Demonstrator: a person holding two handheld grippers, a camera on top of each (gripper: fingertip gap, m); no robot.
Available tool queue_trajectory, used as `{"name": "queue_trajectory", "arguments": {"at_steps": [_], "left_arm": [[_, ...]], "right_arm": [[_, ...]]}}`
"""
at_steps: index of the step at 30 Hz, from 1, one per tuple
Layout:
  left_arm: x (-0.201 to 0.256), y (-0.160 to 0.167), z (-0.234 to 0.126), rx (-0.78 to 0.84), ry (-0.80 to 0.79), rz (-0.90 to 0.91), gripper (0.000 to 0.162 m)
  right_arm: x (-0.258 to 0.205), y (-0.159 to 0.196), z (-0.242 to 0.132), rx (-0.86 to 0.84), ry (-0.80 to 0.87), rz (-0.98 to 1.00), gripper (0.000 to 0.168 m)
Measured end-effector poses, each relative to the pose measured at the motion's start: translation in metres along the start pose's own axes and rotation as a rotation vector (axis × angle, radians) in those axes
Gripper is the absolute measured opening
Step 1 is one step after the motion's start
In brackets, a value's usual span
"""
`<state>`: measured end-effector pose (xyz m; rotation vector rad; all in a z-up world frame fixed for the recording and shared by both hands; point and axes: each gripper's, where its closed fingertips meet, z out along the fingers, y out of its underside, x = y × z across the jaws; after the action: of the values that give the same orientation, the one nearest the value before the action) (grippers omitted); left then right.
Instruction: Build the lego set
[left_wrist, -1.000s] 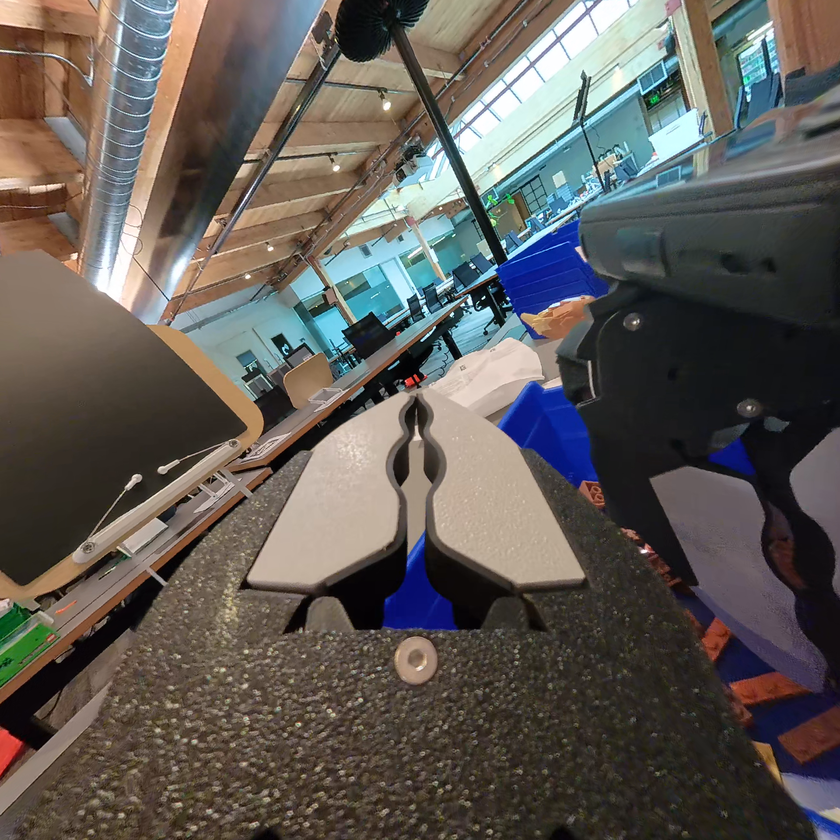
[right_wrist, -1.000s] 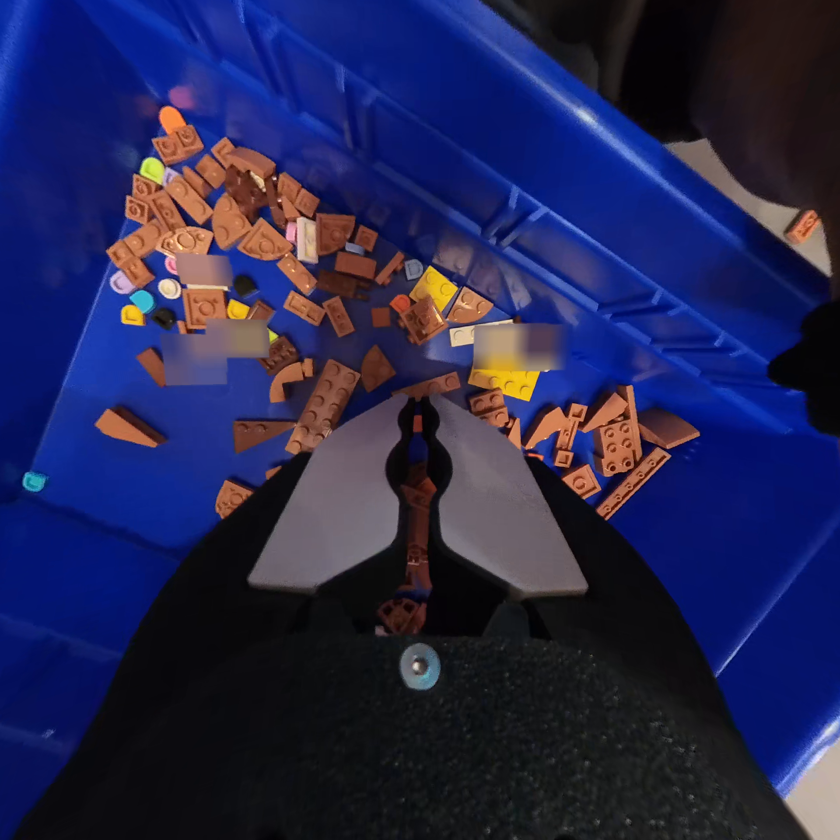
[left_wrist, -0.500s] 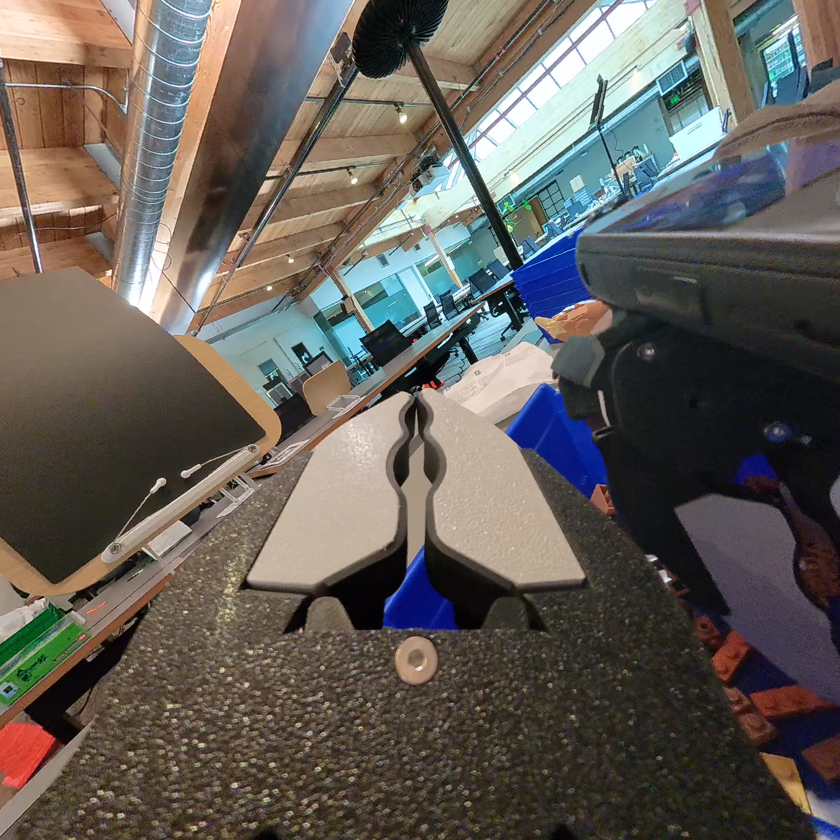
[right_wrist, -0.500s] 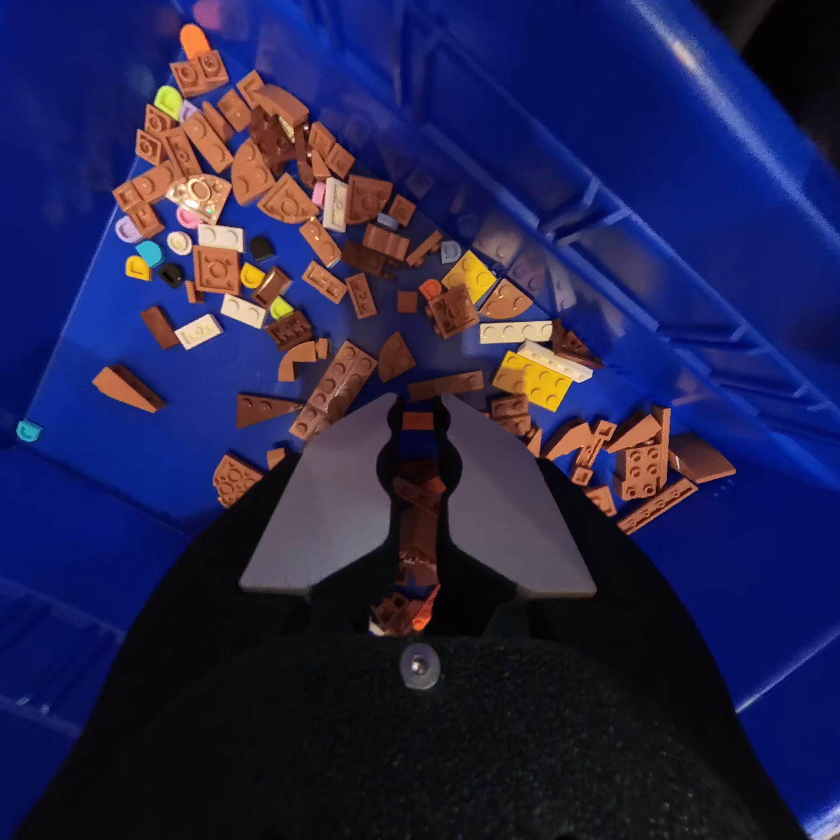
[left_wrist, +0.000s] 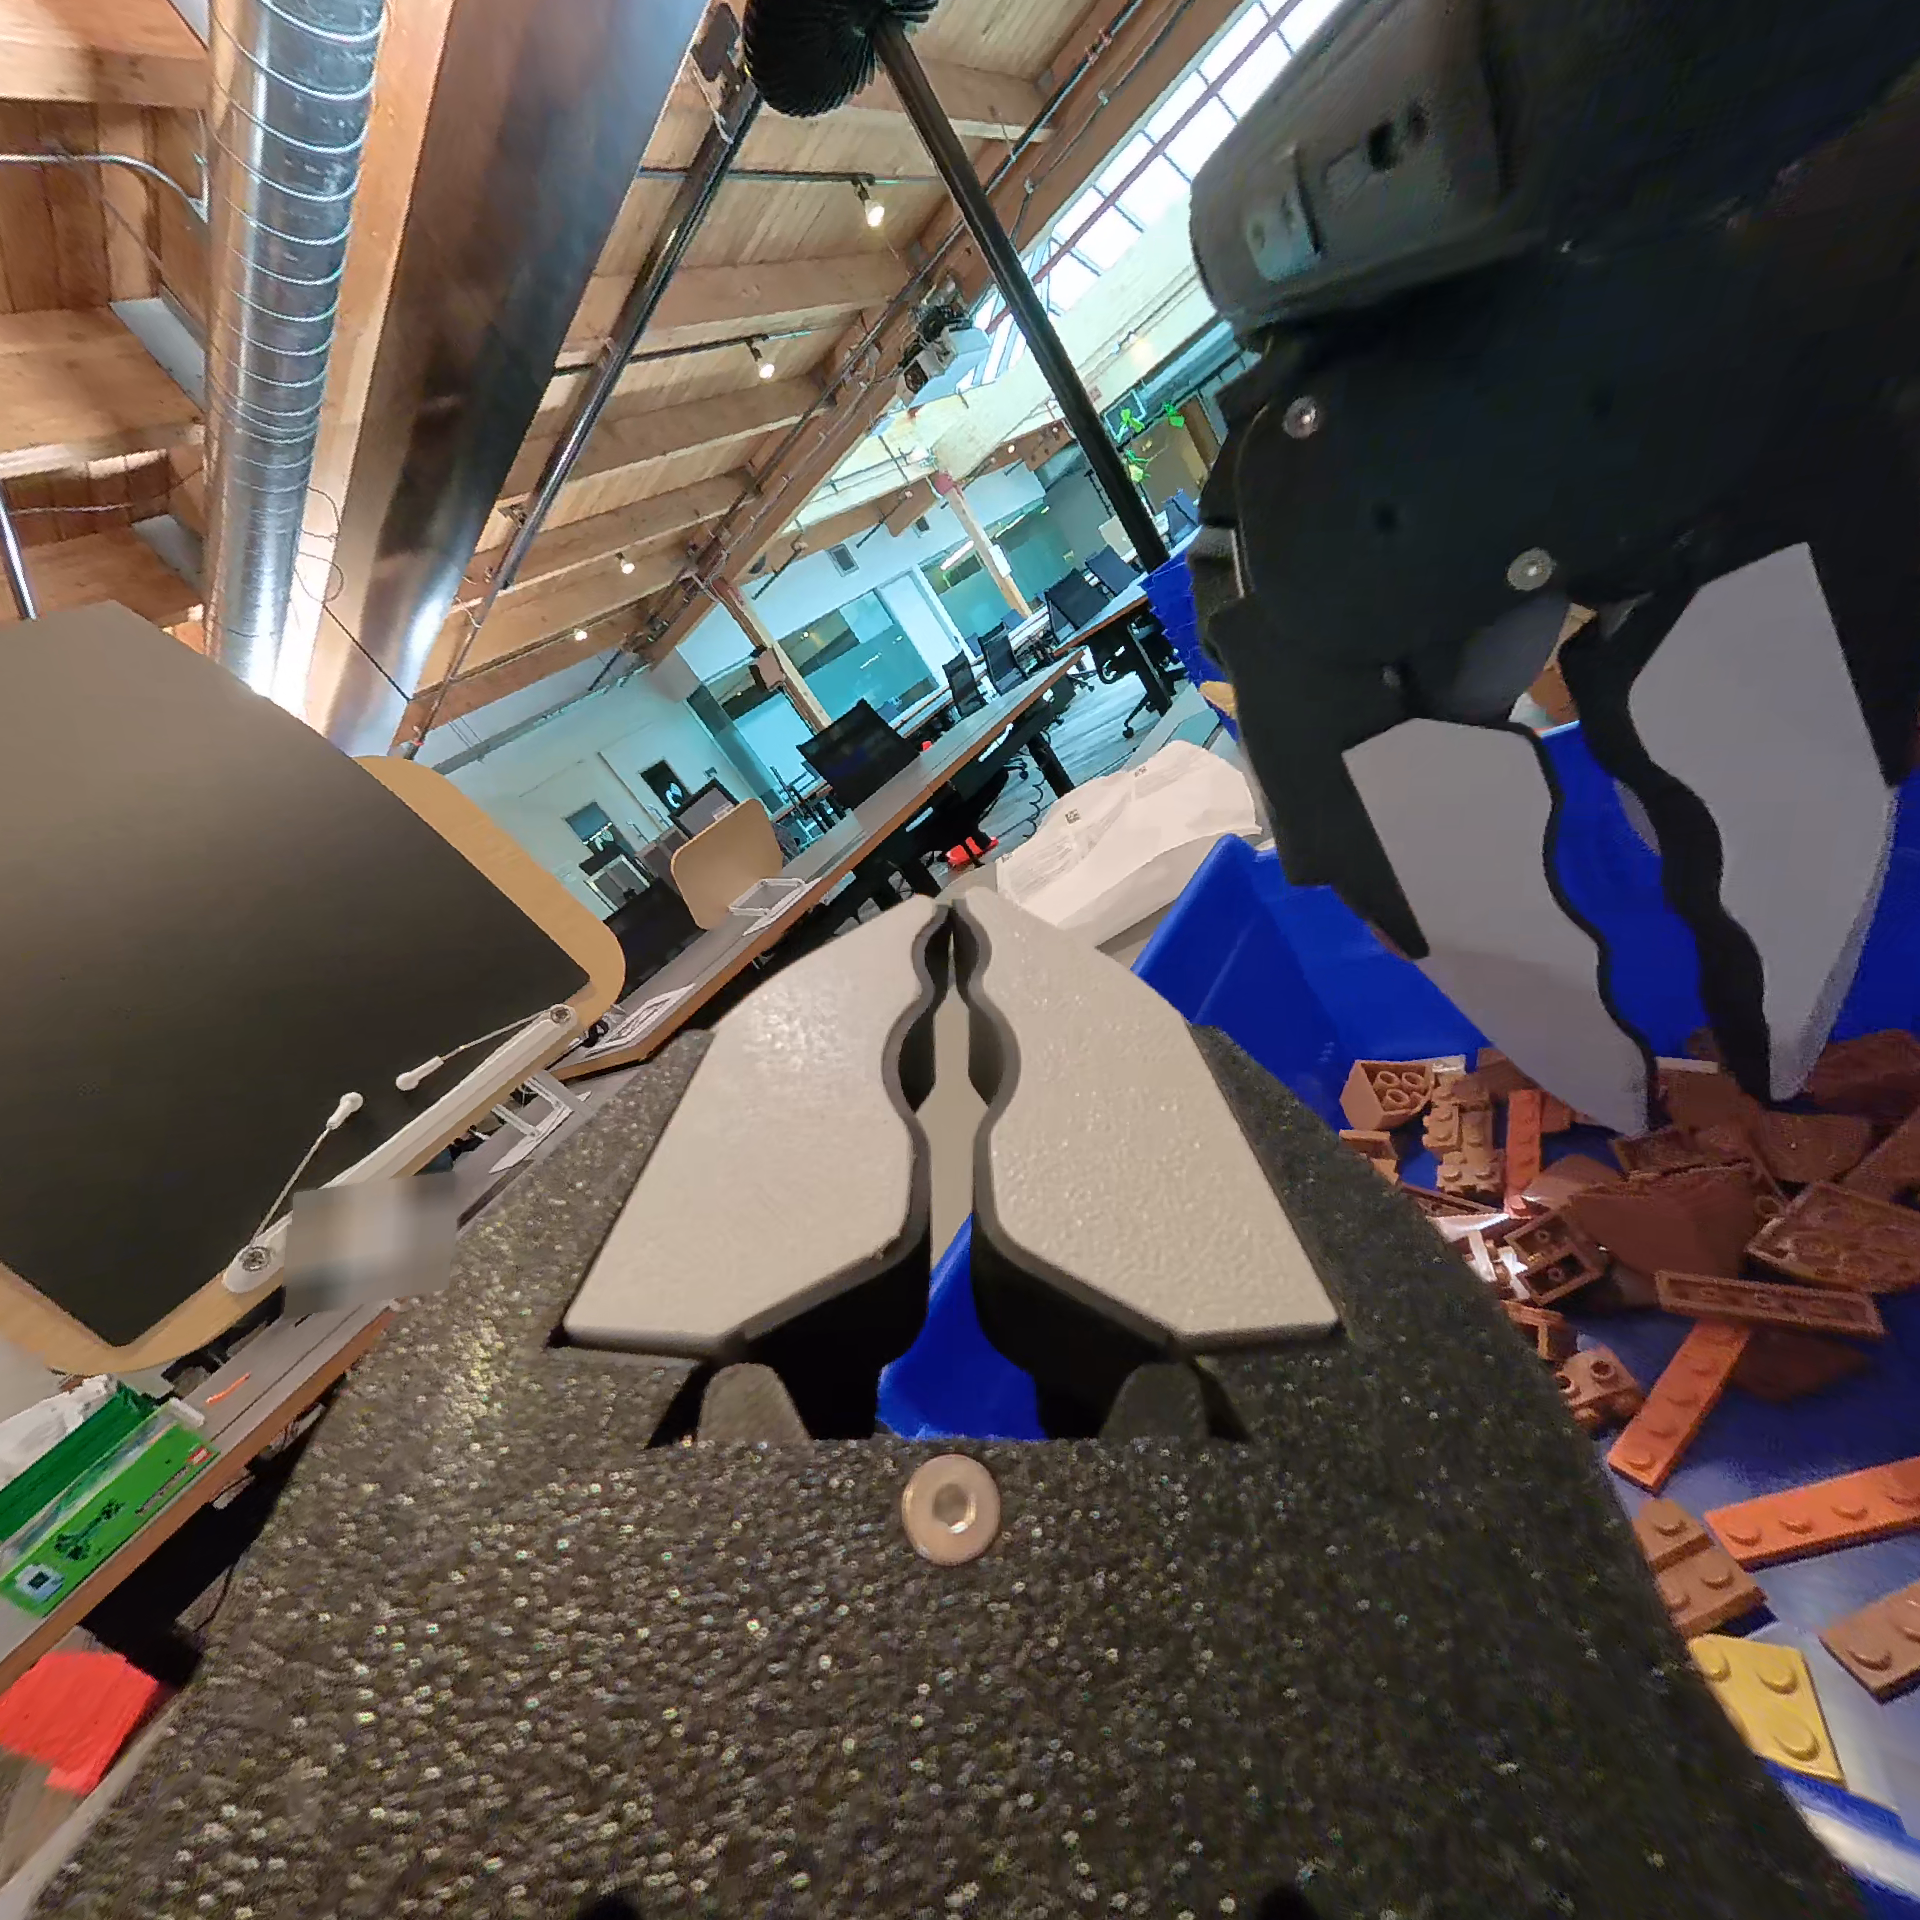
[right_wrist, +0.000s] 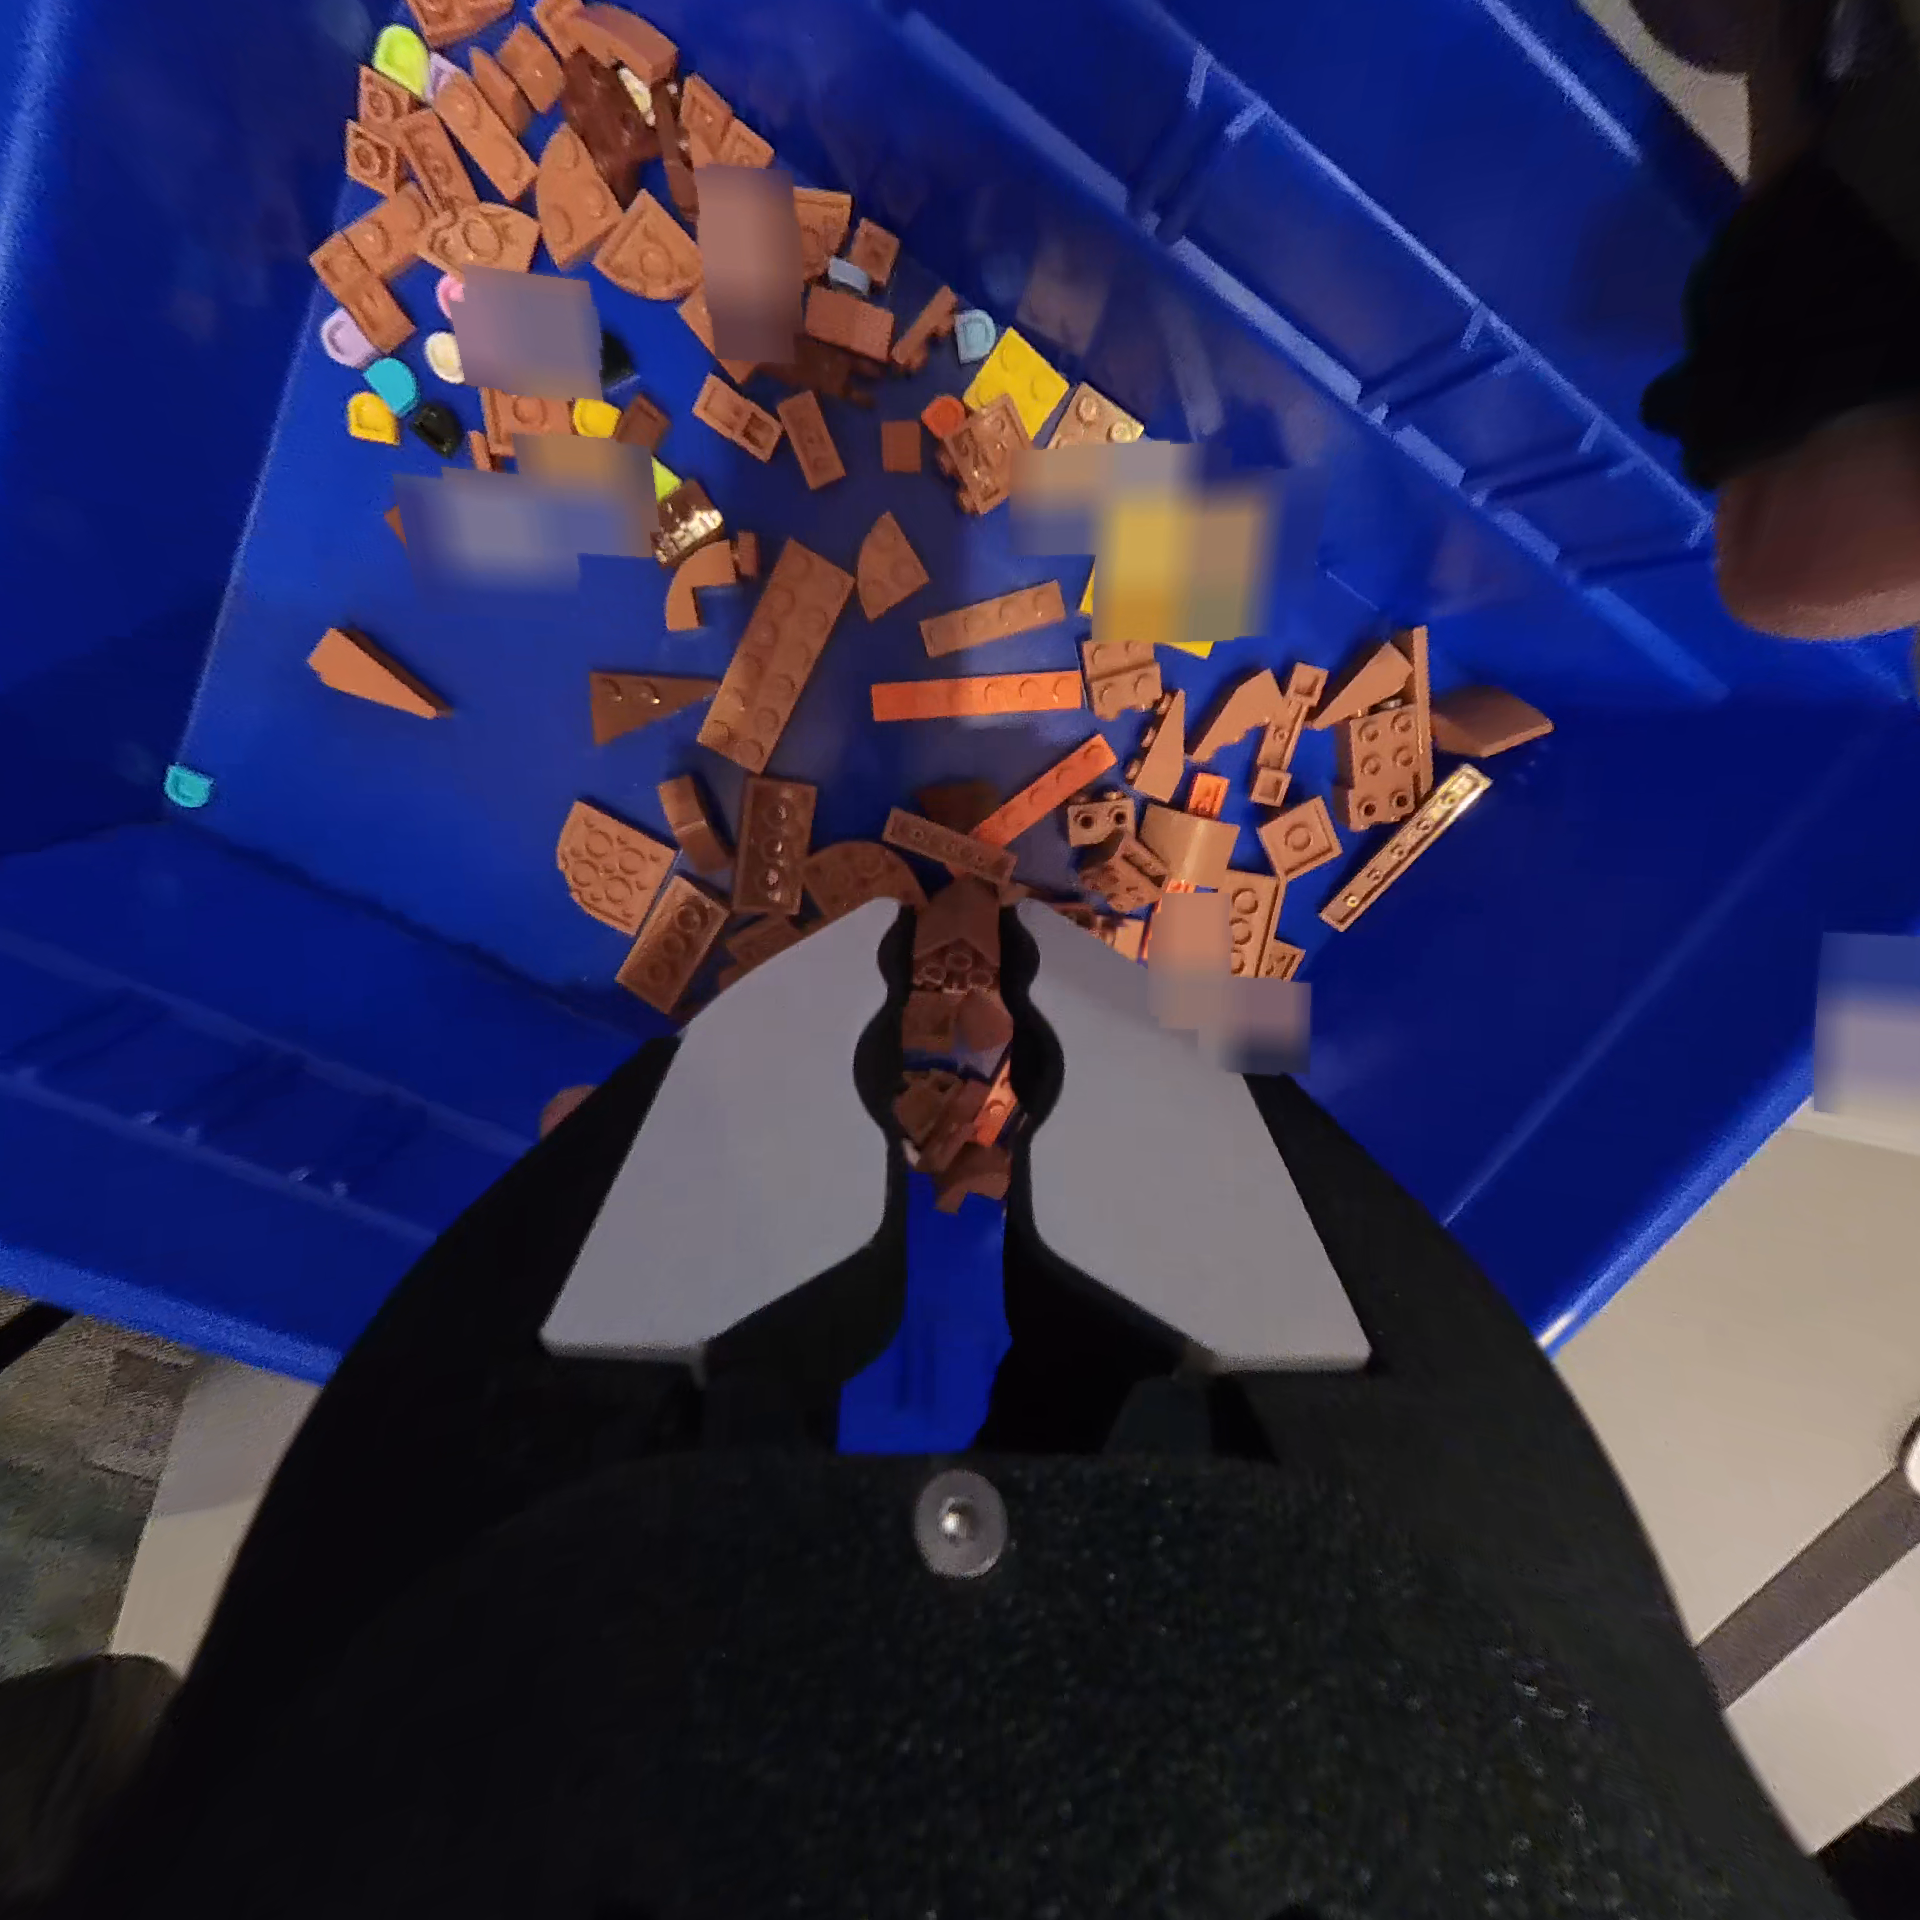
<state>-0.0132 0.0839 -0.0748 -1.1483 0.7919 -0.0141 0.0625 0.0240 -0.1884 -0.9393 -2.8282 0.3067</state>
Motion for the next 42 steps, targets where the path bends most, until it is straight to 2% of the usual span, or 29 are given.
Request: {"name": "queue_trajectory", "arguments": {"at_steps": [9,13,18,22,32,42], "left_arm": [[0.006,0.003,0.002,-0.013,0.02,0.02,0.0],[0.006,0.003,0.001,-0.013,0.02,0.022,0.0],[0.005,0.003,0.001,-0.015,0.019,0.022,0.0],[0.004,0.003,0.001,-0.016,0.015,0.022,0.0],[0.005,0.005,0.002,-0.021,0.015,0.023,0.0],[0.004,0.004,0.002,-0.016,0.015,0.019,0.0]], "right_arm": [[0.003,0.01,0.035,-0.15,0.008,-0.12,0.019],[0.007,0.016,0.042,-0.184,-0.041,-0.102,0.019],[0.002,0.018,0.049,-0.178,-0.126,-0.091,0.018],[0.001,0.019,0.05,-0.185,-0.142,-0.101,0.009],[-0.007,-0.003,0.046,-0.087,-0.158,-0.153,0.001],[-0.008,0.003,0.04,-0.116,-0.134,-0.139,0.008]]}}
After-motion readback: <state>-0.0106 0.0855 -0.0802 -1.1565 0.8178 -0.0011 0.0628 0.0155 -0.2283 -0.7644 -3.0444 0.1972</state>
